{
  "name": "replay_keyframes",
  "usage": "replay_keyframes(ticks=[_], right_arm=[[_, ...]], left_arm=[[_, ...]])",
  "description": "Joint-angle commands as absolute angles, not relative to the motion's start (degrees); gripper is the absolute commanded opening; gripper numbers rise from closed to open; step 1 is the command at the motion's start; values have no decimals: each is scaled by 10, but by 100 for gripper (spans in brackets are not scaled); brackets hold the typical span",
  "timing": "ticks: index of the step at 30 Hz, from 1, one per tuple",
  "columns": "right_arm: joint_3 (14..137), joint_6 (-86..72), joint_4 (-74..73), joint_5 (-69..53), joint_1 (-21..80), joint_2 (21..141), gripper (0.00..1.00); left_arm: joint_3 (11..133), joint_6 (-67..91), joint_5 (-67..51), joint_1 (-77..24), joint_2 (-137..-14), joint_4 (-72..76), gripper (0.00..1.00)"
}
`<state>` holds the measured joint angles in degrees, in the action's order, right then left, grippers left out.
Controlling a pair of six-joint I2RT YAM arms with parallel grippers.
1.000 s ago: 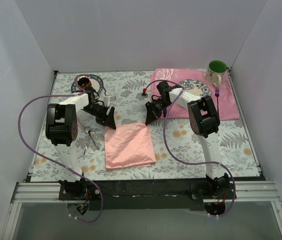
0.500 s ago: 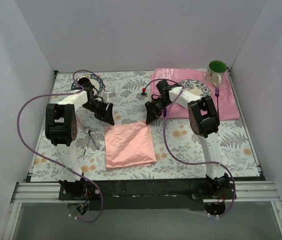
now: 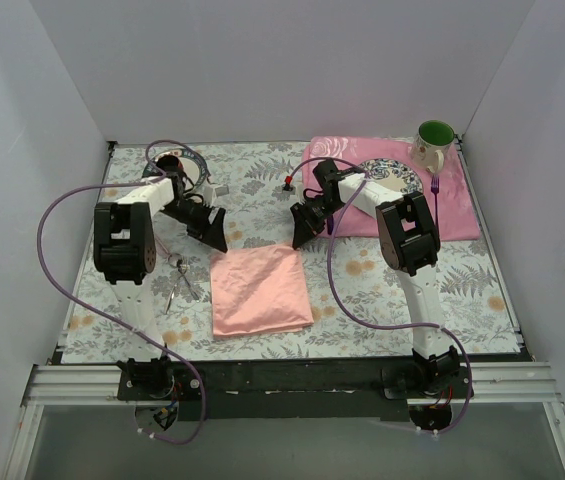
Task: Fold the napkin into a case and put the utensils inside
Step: Pick up the lower triangle-folded napkin from the folded-napkin.
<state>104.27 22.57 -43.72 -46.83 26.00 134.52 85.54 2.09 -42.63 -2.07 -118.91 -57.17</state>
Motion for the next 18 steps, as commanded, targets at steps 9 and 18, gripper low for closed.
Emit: replay_keyframes(ticks=[9, 18], right_arm=[[1060, 236, -448, -465, 262, 1349, 30], [1074, 229, -447, -461, 261, 1350, 39]], left_arm=[[889, -67, -449, -54, -1252, -650, 60], [925, -58, -456, -54, -1253, -659, 50]])
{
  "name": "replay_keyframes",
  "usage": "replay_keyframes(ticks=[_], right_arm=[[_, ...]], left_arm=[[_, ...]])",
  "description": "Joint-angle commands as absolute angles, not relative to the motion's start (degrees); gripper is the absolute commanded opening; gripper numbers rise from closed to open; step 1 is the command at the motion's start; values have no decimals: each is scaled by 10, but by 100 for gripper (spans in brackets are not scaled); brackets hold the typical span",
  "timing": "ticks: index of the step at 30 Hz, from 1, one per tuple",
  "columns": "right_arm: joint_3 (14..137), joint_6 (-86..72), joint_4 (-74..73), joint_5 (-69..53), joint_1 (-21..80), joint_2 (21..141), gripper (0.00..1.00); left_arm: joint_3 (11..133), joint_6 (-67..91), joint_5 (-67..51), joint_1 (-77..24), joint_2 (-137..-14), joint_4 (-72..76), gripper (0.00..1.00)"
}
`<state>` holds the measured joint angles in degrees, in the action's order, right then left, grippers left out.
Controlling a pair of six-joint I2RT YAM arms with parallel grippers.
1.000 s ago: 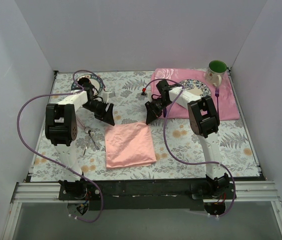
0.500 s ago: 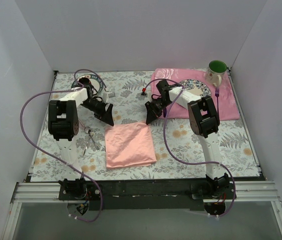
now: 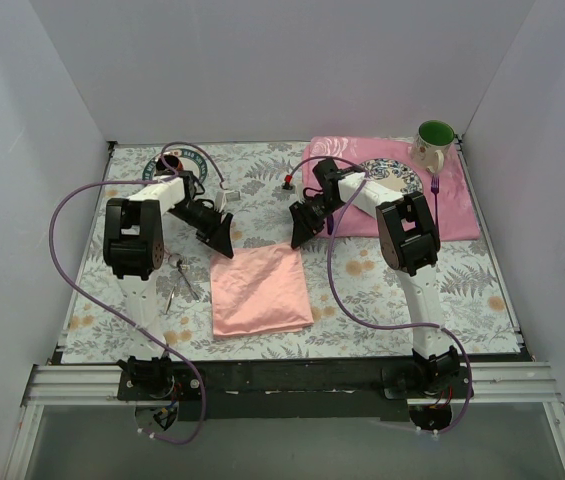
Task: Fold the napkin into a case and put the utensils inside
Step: Pick up the lower triangle-folded napkin from the folded-napkin.
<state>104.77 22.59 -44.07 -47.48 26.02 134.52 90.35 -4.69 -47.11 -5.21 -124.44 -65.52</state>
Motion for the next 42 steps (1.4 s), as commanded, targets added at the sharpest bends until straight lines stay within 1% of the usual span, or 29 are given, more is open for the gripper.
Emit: replay_keyframes(ticks=[1, 2, 4, 5, 6, 14, 20, 21, 23, 24, 27, 33, 42], right_arm=[[1075, 228, -447, -461, 261, 1350, 41], [1078, 227, -449, -461, 260, 1350, 41], [1083, 227, -453, -461, 261, 1349, 45], [1084, 227, -452, -459, 260, 1348, 49], [1084, 227, -451, -458, 260, 1347, 50], [1103, 224, -456, -458, 261, 1355, 49], [1119, 228, -469, -467, 260, 1362, 29], [1118, 229, -470, -468, 261, 1359, 23], [1118, 230, -470, -472, 260, 1354, 15], [1117, 230, -470, -474, 260, 1347, 10], [1114, 232, -469, -478, 262, 1334, 1], [1103, 237, -468, -483, 264, 1317, 1], [1081, 253, -468, -484, 270, 1282, 1]], left_arm=[[929, -58, -457, -54, -1252, -663, 50], [931, -59, -457, -53, -1246, -664, 49], [931, -57, -454, -54, -1238, -660, 48], [931, -56, -454, -54, -1233, -659, 46], [930, -56, -454, -54, -1231, -658, 46], [927, -51, -447, -54, -1231, -652, 38], [928, -49, -443, -54, -1221, -649, 33], [927, -50, -440, -54, -1217, -647, 31], [922, -48, -437, -54, -1203, -639, 28], [915, -47, -434, -54, -1198, -635, 27], [898, -45, -428, -54, -1178, -623, 23], [869, -41, -423, -54, -1142, -603, 13], [806, -47, -396, -59, -1075, -554, 9]])
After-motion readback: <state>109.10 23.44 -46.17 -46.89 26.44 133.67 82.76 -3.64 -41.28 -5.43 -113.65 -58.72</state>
